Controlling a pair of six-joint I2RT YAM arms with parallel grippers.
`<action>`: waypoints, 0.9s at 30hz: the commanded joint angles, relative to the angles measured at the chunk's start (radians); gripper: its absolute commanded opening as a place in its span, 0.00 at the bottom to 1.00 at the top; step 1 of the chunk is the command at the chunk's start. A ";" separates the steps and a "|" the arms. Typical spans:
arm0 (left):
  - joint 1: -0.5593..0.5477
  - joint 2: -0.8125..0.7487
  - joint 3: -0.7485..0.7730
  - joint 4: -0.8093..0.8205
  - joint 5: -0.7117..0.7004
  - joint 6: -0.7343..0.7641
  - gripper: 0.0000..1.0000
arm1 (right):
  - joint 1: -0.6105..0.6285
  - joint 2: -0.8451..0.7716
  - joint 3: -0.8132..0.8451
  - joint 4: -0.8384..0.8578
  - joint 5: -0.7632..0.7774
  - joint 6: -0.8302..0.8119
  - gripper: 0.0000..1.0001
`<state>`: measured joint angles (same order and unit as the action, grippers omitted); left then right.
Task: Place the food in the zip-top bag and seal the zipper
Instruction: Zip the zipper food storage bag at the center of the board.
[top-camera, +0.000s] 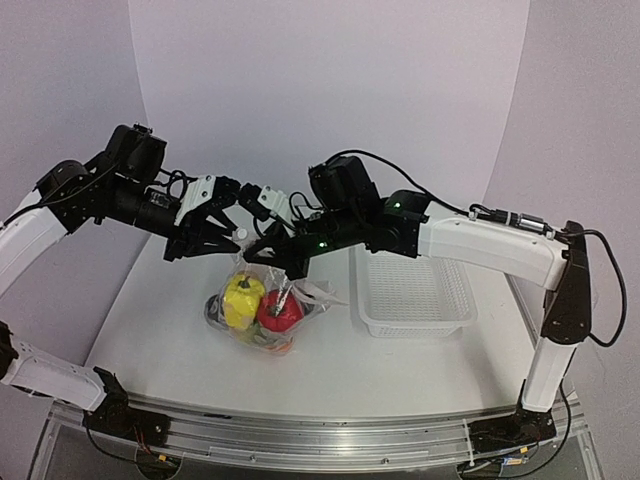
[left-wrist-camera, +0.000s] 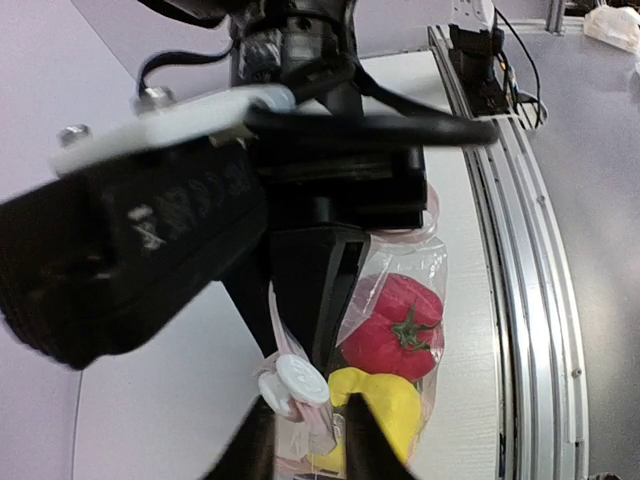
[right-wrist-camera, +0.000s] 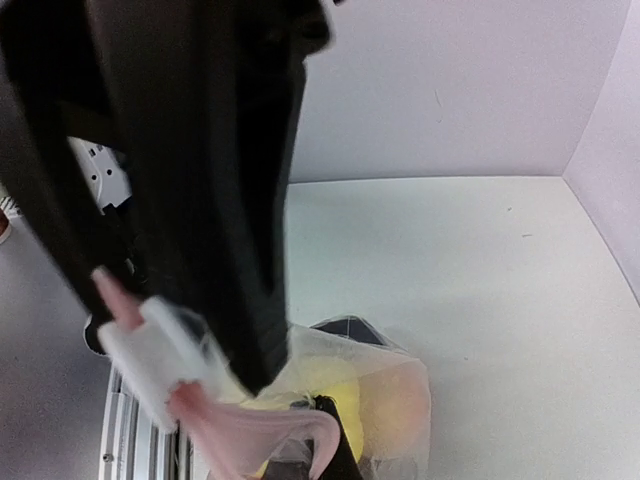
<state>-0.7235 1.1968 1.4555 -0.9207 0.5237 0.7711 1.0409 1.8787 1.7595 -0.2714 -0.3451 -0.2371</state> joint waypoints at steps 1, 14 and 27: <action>0.019 -0.088 -0.053 0.149 0.054 -0.074 0.57 | -0.016 -0.090 -0.051 0.069 -0.013 0.016 0.00; 0.047 -0.080 -0.193 0.365 0.174 -0.169 0.57 | 0.024 -0.155 -0.084 0.162 -0.032 0.019 0.00; 0.048 -0.102 -0.172 0.368 0.121 -0.192 0.00 | 0.025 -0.222 -0.162 0.158 0.020 -0.033 0.00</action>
<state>-0.6850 1.1286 1.2610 -0.5923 0.6870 0.5991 1.0635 1.7530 1.6268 -0.1534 -0.3331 -0.2366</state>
